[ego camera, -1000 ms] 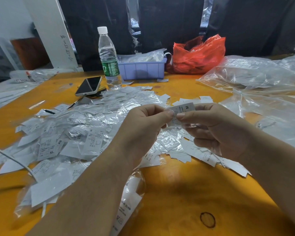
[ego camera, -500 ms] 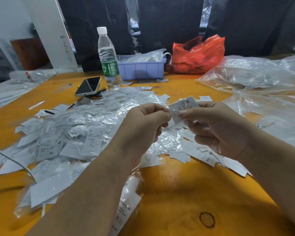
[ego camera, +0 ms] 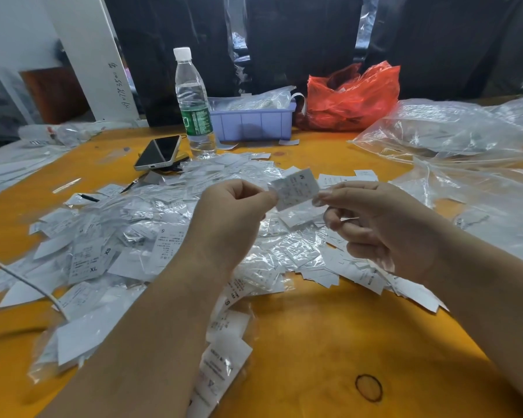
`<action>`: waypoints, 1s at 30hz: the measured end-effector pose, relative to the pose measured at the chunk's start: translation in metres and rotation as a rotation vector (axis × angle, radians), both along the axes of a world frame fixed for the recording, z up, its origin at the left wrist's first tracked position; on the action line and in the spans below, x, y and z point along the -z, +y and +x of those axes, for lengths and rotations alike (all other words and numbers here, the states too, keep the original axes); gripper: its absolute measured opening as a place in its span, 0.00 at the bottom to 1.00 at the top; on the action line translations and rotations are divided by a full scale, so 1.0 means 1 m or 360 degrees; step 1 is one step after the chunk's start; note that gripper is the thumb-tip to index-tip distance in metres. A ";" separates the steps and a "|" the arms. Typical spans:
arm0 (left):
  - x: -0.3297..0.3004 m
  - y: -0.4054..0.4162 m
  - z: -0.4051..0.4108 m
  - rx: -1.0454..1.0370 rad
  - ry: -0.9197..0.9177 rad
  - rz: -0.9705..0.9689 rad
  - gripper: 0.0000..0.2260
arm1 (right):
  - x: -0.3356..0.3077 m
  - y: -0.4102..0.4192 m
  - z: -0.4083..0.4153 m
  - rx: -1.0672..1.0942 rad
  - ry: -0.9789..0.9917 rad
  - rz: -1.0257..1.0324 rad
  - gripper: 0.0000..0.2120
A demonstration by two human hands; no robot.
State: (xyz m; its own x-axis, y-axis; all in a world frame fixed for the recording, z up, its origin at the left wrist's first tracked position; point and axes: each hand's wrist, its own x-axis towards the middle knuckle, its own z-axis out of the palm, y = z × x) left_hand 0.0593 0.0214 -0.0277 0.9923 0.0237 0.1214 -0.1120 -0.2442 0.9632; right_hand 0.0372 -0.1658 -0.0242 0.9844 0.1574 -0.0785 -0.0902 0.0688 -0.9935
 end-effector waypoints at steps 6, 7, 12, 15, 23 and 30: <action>0.000 0.015 0.007 -0.0539 -0.0265 0.0448 0.02 | 0.003 -0.003 0.000 0.0278 -0.0300 -0.0833 0.01; 0.000 0.015 0.007 -0.0556 -0.0277 0.0470 0.04 | 0.004 -0.004 -0.001 0.0279 -0.0421 -0.1120 0.02; 0.002 0.005 0.001 -0.0406 -0.0367 0.0545 0.09 | 0.003 -0.004 -0.005 -0.0014 -0.0446 -0.1857 0.01; 0.003 0.002 -0.001 -0.0435 -0.0517 0.0628 0.10 | 0.003 -0.005 -0.005 -0.0143 -0.0300 -0.2030 0.12; 0.001 -0.002 -0.005 -0.0449 -0.0742 0.0658 0.06 | 0.006 -0.004 -0.004 -0.0094 -0.0365 -0.1986 0.08; 0.005 -0.009 -0.009 -0.0131 -0.0492 0.0643 0.03 | 0.010 -0.005 -0.001 -0.0094 -0.0332 -0.1917 0.05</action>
State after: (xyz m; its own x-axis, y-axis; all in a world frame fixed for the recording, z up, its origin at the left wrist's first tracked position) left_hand 0.0503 0.0124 -0.0328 0.9053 -0.0091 0.4246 -0.3415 -0.6099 0.7152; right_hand 0.0365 -0.1706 -0.0344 0.9893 0.1381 -0.0462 0.1067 -0.9034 -0.4153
